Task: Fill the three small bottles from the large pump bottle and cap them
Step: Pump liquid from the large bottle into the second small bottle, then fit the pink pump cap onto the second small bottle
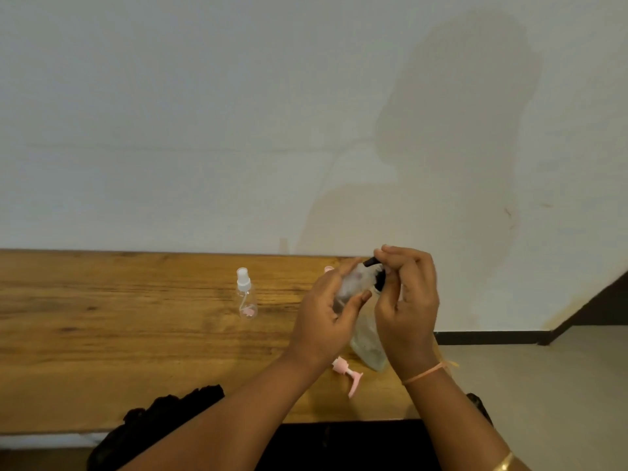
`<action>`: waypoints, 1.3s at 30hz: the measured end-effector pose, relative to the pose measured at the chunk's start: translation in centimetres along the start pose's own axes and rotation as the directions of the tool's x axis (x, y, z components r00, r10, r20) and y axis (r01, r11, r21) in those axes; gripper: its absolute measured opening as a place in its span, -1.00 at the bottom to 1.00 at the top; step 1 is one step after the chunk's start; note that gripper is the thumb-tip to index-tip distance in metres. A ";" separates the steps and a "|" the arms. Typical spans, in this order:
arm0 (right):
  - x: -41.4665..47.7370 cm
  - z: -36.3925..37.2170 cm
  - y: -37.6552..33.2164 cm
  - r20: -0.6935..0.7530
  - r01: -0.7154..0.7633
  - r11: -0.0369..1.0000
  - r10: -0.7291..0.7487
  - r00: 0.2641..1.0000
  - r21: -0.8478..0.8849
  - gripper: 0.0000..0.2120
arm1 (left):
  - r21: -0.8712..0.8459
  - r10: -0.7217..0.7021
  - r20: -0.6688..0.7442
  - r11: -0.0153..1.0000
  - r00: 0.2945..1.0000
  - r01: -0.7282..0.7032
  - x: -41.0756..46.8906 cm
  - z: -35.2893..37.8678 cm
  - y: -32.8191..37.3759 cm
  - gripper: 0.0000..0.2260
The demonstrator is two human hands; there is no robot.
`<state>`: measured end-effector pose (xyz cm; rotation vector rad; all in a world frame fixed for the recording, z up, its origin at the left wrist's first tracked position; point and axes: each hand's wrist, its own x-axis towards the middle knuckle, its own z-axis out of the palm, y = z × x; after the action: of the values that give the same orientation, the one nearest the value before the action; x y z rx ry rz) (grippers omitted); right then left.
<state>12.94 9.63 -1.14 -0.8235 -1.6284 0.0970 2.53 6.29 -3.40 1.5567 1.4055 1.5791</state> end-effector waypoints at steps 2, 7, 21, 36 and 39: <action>0.1 0.1 -0.3 0.008 -0.004 0.999 0.004 1.000 0.035 -0.74 | -0.039 -0.032 -0.003 0.999 0.999 0.032 -0.3 0.1 0.1 -0.61; 0.2 -0.6 0.4 -0.021 -0.066 0.997 0.067 0.998 0.038 -0.69 | -0.161 -0.122 -0.028 0.980 0.992 0.116 -0.5 0.0 1.1 -0.58; 2.2 -1.0 2.3 0.156 -0.255 0.931 0.221 0.963 0.260 -0.67 | -0.234 -0.155 -0.157 0.965 0.975 0.116 0.1 -4.3 3.4 -0.66; -0.1 -2.8 2.6 0.232 -0.522 0.845 0.489 0.841 0.113 -0.35 | -0.162 -0.260 -0.184 0.959 0.948 0.231 -1.4 -5.8 3.5 -0.64; -0.5 -2.8 1.8 0.185 -0.561 0.821 0.539 0.822 0.101 -0.38 | -0.145 -0.262 -0.180 0.960 0.948 0.238 -1.9 -5.7 3.6 -0.65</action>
<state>16.24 9.63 -1.70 -1.1730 -1.4482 0.7031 -1.35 1.64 0.19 1.1254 1.5139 1.6619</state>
